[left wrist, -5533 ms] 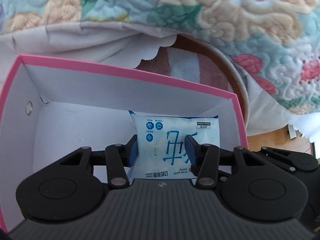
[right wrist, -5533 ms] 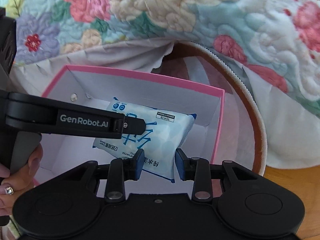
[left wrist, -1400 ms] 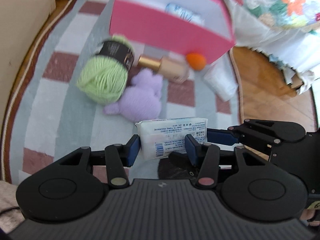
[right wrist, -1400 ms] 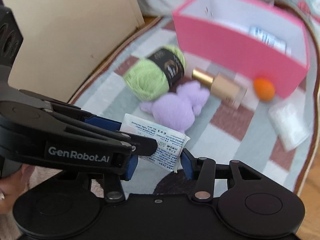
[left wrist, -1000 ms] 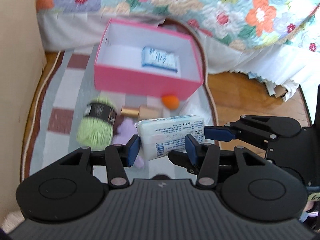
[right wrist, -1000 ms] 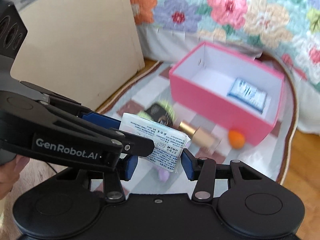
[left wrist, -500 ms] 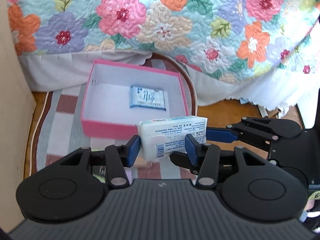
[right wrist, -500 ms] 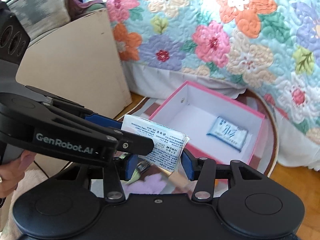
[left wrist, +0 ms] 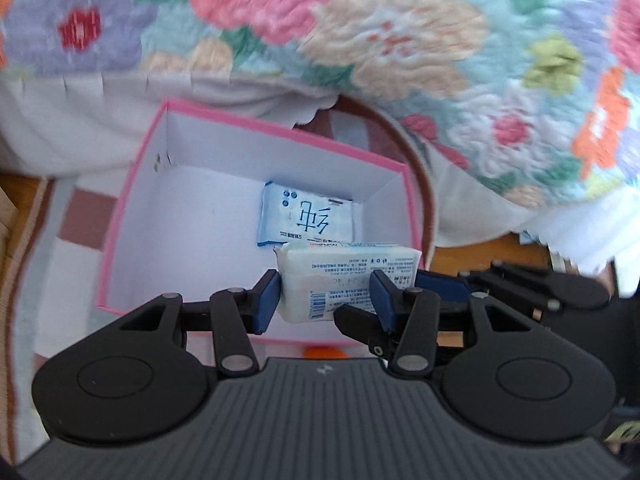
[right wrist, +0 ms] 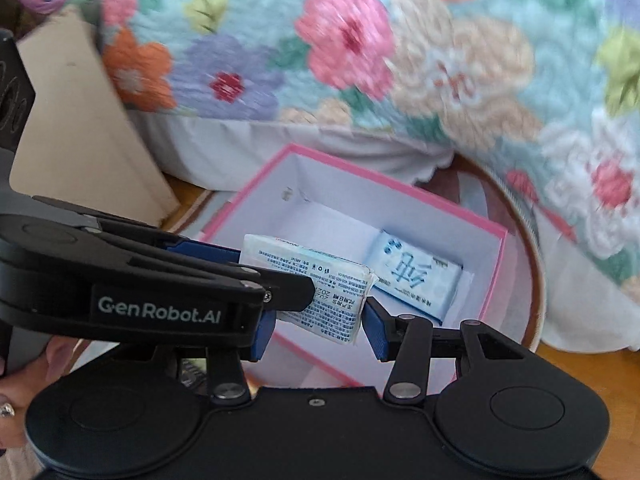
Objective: Organize objects
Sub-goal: 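Carry the white packet with the left tool into the pink box beside the wipes, then open the left tool and move it back toward the green yarn ball, then close the left tool around the green yarn ball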
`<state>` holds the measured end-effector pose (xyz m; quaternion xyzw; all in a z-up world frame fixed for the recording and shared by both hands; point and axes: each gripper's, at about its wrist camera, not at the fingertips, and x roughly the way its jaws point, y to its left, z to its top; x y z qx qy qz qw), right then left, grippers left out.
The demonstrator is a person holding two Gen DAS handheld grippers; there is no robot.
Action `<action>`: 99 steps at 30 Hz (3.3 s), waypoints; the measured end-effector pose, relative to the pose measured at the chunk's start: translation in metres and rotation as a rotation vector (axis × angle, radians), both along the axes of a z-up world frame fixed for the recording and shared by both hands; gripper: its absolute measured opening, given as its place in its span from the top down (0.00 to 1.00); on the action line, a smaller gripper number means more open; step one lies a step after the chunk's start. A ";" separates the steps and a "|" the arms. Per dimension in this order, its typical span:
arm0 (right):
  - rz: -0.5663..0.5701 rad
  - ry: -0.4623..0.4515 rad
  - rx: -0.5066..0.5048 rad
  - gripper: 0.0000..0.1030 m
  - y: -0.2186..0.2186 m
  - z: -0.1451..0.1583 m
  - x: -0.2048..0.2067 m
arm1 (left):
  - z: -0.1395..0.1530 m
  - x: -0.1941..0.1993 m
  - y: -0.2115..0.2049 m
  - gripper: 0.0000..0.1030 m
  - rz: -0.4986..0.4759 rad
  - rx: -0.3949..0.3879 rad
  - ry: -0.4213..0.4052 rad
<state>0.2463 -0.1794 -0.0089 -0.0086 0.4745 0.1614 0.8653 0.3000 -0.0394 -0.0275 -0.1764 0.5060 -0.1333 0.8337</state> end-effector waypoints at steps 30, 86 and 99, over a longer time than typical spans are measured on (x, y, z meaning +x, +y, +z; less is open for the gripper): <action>-0.197 0.088 -0.196 0.52 -0.009 -0.126 0.063 | -0.114 0.068 -0.015 0.49 0.057 -0.038 0.122; 0.315 0.055 0.095 0.18 0.102 0.027 -0.178 | 0.051 -0.177 0.108 0.24 -0.273 0.168 -0.011; 0.255 -0.109 0.048 0.18 0.126 -0.037 -0.151 | -0.041 -0.122 0.130 0.14 -0.245 0.140 0.134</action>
